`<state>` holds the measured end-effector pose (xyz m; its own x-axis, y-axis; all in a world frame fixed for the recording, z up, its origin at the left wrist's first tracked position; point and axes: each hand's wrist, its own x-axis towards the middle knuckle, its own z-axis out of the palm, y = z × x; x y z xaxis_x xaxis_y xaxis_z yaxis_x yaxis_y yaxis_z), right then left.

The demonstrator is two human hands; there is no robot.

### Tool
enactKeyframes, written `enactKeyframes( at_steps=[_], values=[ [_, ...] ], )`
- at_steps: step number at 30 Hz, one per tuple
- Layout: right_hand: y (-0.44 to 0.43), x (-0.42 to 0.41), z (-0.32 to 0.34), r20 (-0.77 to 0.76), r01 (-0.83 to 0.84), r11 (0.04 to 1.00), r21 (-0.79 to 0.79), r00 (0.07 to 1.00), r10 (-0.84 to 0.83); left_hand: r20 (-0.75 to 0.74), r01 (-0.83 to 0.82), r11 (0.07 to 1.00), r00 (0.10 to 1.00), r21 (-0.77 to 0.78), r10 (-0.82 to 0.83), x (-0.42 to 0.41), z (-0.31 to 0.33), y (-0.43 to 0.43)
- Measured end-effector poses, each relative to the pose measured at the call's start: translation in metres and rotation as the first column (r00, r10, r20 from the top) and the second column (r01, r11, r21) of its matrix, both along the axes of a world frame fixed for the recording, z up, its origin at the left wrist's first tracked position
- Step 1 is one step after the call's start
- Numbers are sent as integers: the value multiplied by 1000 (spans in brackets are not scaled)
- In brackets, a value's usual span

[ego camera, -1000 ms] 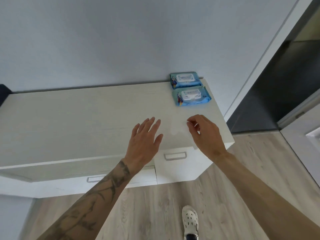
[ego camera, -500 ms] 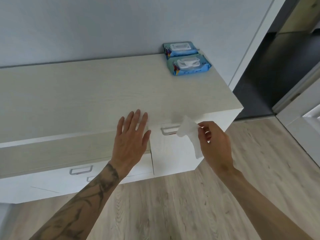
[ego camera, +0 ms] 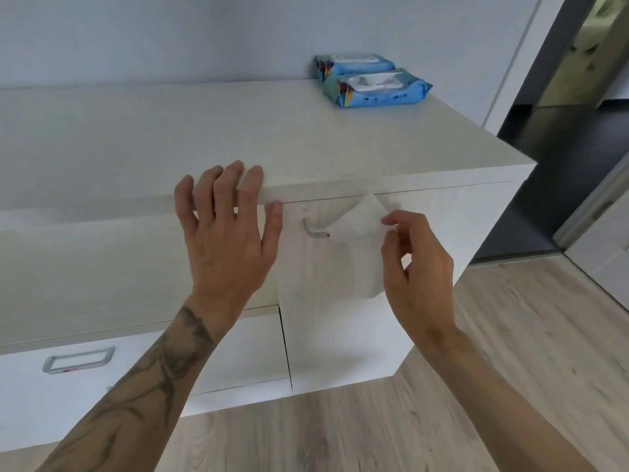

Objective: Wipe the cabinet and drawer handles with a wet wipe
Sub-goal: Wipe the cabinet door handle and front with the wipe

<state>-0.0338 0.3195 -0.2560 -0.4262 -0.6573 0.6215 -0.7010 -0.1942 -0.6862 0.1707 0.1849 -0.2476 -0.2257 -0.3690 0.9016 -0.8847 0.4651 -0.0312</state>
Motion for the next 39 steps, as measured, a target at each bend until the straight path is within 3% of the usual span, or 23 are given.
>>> enactKeyframes(
  at_steps=[4,10,14,29,33,39],
  values=[
    [-13,-5,-16,-16,30,990,-140,999,-32,-71,2,995,997,-104,-9,-7,-8,-11],
    [-27,-22,-22,-281,45,918,-395,945,-168,-99,-24,975,995,-221,2,-14,-14,-22],
    [-31,-25,-27,-365,-35,917,-398,923,-124,-111,-15,959,994,-283,-18,-12,-16,-31],
    [-36,-30,-25,-337,-81,884,-460,937,-89,-163,-23,952,986,-306,-28,-18,-18,-33],
    [-43,-16,-25,-392,-141,886,-442,918,-50,-156,-31,952,988,-304,-18,-20,-19,-33],
    [-39,-22,-30,-301,-79,885,-458,951,-70,-149,-10,945,988,-326,-41,-20,-21,-40]
  ],
)
